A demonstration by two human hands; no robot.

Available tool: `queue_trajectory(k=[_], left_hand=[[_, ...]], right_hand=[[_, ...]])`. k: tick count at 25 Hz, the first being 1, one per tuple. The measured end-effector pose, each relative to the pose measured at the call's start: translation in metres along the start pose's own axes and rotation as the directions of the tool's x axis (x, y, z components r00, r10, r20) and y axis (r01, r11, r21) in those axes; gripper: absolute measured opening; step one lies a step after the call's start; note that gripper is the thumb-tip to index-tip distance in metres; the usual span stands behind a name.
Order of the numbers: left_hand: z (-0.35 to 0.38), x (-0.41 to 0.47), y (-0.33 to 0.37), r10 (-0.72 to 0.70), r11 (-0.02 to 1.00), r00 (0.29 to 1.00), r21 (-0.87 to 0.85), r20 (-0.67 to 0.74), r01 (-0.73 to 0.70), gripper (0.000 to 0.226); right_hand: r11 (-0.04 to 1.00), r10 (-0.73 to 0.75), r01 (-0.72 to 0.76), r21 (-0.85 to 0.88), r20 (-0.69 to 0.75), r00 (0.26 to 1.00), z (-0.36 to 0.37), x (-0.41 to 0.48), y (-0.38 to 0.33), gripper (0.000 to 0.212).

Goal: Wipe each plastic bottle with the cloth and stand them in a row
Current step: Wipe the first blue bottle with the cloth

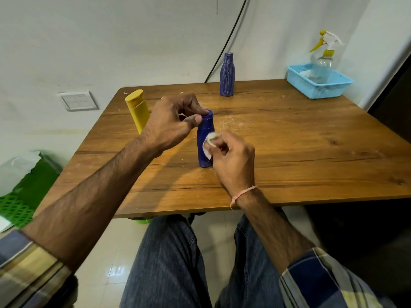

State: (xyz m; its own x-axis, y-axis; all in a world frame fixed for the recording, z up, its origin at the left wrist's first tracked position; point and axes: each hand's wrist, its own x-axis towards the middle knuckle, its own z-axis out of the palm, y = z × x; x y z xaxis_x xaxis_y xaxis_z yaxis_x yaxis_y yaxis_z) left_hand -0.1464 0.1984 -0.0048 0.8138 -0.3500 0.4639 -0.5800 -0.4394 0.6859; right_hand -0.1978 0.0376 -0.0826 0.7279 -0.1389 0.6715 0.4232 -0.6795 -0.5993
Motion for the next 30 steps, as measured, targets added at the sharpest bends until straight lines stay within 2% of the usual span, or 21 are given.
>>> queue_trajectory(k=[2,4,6,8,10,13,15,17,19,21,23,26,28,30], left_hand=[[0.002,0.0,0.003,0.023,1.0,1.0,0.01,-0.004,-0.023,0.02],[0.005,0.001,0.007,0.018,0.999,1.0,0.038,-0.024,-0.017,0.022],[0.006,0.002,0.008,0.004,0.998,0.999,0.055,-0.039,-0.002,0.017],[0.004,0.003,0.009,-0.01,0.999,0.999,0.047,-0.037,0.012,0.014],[0.003,0.004,0.008,-0.019,0.999,1.0,0.041,-0.023,0.02,0.014],[0.003,0.004,0.006,-0.031,0.999,0.999,0.026,-0.042,0.032,0.014],[0.003,0.004,0.004,-0.034,0.999,0.999,0.017,-0.042,0.035,0.016],[0.004,0.004,0.004,-0.03,0.999,0.999,0.01,-0.034,0.03,0.017],[0.003,0.004,0.005,-0.02,1.0,0.999,0.009,-0.028,0.02,0.016],[0.004,0.003,0.007,-0.002,1.0,1.0,0.015,-0.014,0.003,0.014],[0.004,0.003,0.008,0.009,1.0,1.0,0.019,-0.002,-0.009,0.012],[0.003,0.003,0.006,0.0,1.0,1.0,0.001,-0.005,0.0,0.01],[0.003,0.002,0.006,-0.002,1.0,1.0,-0.004,-0.006,0.002,0.012],[0.005,0.002,0.007,0.001,1.0,1.0,-0.001,0.001,-0.001,0.014]], right_hand=[[0.991,0.093,-0.08,-0.105,0.129,0.987,0.004,-0.013,0.008,0.022],[0.98,0.139,-0.115,-0.16,0.142,0.98,0.004,-0.009,0.006,0.024],[0.992,0.106,-0.104,-0.065,0.038,0.994,-0.003,0.006,-0.007,0.021],[0.998,0.038,-0.032,0.057,-0.108,0.993,-0.008,0.024,-0.015,0.019],[0.996,0.0,0.013,0.09,-0.152,0.988,-0.008,0.03,-0.017,0.019],[0.997,0.073,-0.072,0.032,-0.02,0.997,-0.001,0.012,-0.002,0.023],[0.98,0.182,-0.17,-0.105,0.116,0.976,0.003,-0.002,0.008,0.026],[0.971,0.217,-0.197,-0.135,0.146,0.965,-0.001,0.001,0.007,0.023],[0.983,0.183,-0.183,-0.006,0.039,0.982,-0.01,0.02,-0.006,0.018],[0.991,0.11,-0.104,0.085,-0.079,0.991,-0.02,0.04,-0.019,0.016],[0.994,0.063,-0.052,0.1,-0.106,0.992,-0.022,0.046,-0.023,0.015],[0.984,0.153,-0.15,0.102,-0.028,0.988,-0.013,0.022,-0.003,0.011],[0.967,0.252,-0.254,0.005,0.106,0.962,-0.009,0.007,0.015,0.012],[0.949,0.314,-0.299,-0.101,0.221,0.923,-0.012,0.007,0.025,0.012]])
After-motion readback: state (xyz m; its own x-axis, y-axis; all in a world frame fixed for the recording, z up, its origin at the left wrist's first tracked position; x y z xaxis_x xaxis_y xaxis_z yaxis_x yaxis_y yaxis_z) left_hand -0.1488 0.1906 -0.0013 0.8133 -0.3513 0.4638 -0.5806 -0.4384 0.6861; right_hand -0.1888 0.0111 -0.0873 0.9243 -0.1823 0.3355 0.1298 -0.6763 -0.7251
